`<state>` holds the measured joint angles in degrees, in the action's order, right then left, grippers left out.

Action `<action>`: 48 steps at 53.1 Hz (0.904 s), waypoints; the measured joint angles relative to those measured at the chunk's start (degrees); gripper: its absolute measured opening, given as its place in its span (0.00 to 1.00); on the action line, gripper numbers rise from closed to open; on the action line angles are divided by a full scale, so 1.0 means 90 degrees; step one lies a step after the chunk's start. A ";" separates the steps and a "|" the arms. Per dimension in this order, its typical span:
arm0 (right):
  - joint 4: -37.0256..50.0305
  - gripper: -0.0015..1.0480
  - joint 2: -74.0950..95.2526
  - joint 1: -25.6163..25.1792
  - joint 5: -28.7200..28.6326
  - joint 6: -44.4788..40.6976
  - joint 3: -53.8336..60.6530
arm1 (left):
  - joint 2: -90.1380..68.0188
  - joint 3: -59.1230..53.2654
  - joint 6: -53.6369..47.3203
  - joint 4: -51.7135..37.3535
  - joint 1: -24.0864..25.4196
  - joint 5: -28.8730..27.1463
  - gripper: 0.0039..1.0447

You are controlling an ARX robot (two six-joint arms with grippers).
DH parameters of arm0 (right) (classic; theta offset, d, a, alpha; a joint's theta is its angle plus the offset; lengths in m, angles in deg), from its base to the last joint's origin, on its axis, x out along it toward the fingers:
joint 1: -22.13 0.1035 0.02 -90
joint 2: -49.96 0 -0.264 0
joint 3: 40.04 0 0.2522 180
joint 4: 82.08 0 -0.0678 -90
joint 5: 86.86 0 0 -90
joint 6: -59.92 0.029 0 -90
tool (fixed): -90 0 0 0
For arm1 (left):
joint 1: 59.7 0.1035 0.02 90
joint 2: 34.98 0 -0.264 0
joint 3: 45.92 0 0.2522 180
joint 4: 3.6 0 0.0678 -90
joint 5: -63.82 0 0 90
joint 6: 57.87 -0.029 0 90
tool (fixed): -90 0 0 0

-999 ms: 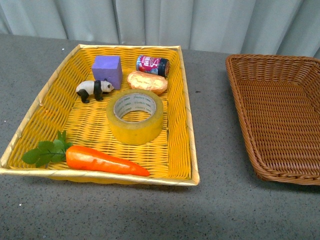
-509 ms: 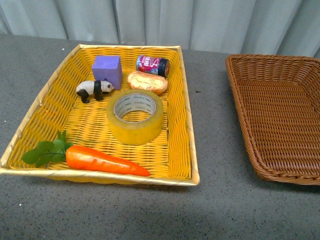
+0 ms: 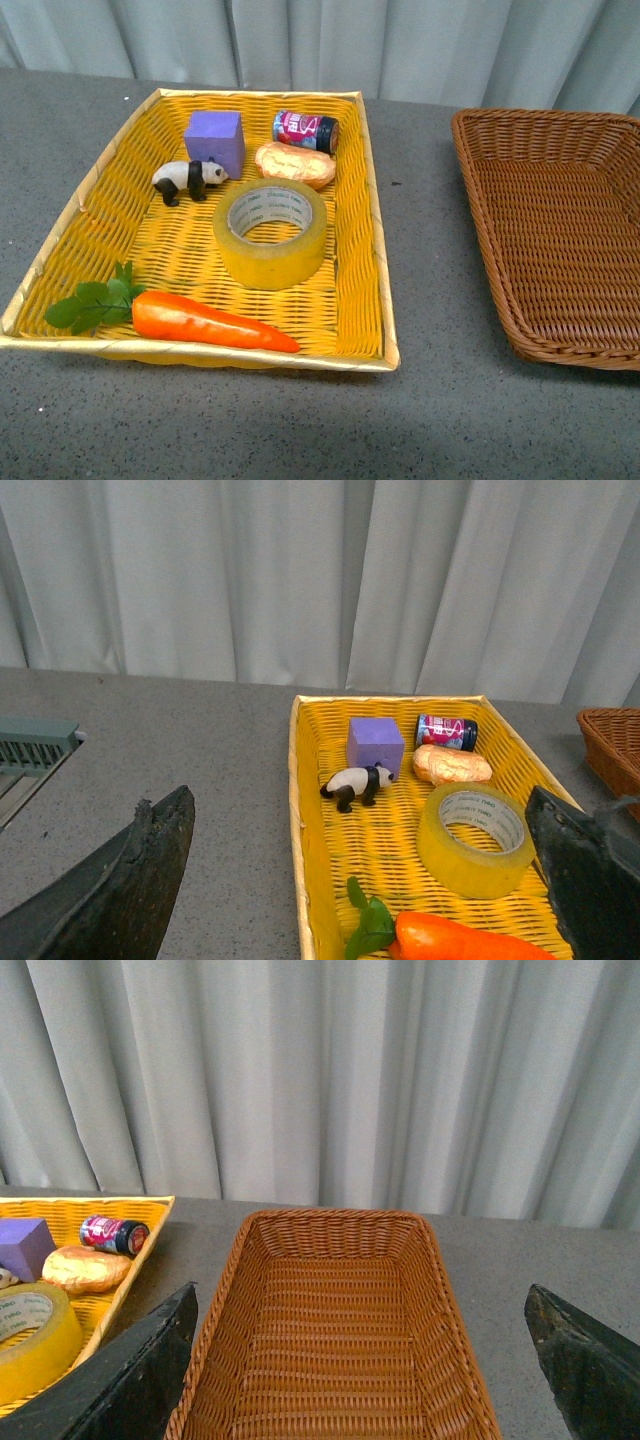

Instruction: Move tape to another basket

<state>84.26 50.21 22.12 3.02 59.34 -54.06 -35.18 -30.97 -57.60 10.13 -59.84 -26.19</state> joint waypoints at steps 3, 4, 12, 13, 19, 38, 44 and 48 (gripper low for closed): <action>0.0000 0.91 0.0000 0.0000 0.0000 0.0000 0.0000 | 0.0000 0.0000 0.0000 0.0000 0.0000 0.0000 0.94; 0.0000 0.91 0.0000 0.0000 0.0000 0.0000 0.0000 | 0.0000 0.0000 0.0000 0.0000 0.0000 0.0000 0.94; 0.0000 0.91 0.0000 0.0000 0.0002 0.0000 0.0000 | 0.0000 0.0000 0.0000 0.0000 0.0000 0.0000 0.94; 0.0000 0.91 0.0000 0.0000 0.0002 0.0000 0.0000 | 0.0000 0.0000 0.0000 0.0000 0.0000 0.0000 0.94; 0.0000 0.91 0.0000 0.0000 0.0002 0.0000 0.0000 | 0.0000 0.0000 0.0000 0.0000 0.0000 0.0000 0.94; 0.0000 0.91 0.0000 0.0000 0.0000 0.0000 0.0000 | 0.0000 0.0000 0.0000 0.0000 0.0000 0.0000 0.94; 0.0000 0.91 0.0000 0.0000 0.0002 0.0000 0.0000 | -0.0180 0.0121 0.0199 0.0418 0.0107 0.0328 0.94; 0.0000 0.91 -0.0002 0.0000 0.0000 0.0000 0.0000 | -0.0942 0.0253 0.0556 0.0743 0.0194 0.0500 0.94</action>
<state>84.26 50.19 22.12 3.02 59.34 -54.06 -43.66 -28.69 -52.59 16.82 -58.09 -21.69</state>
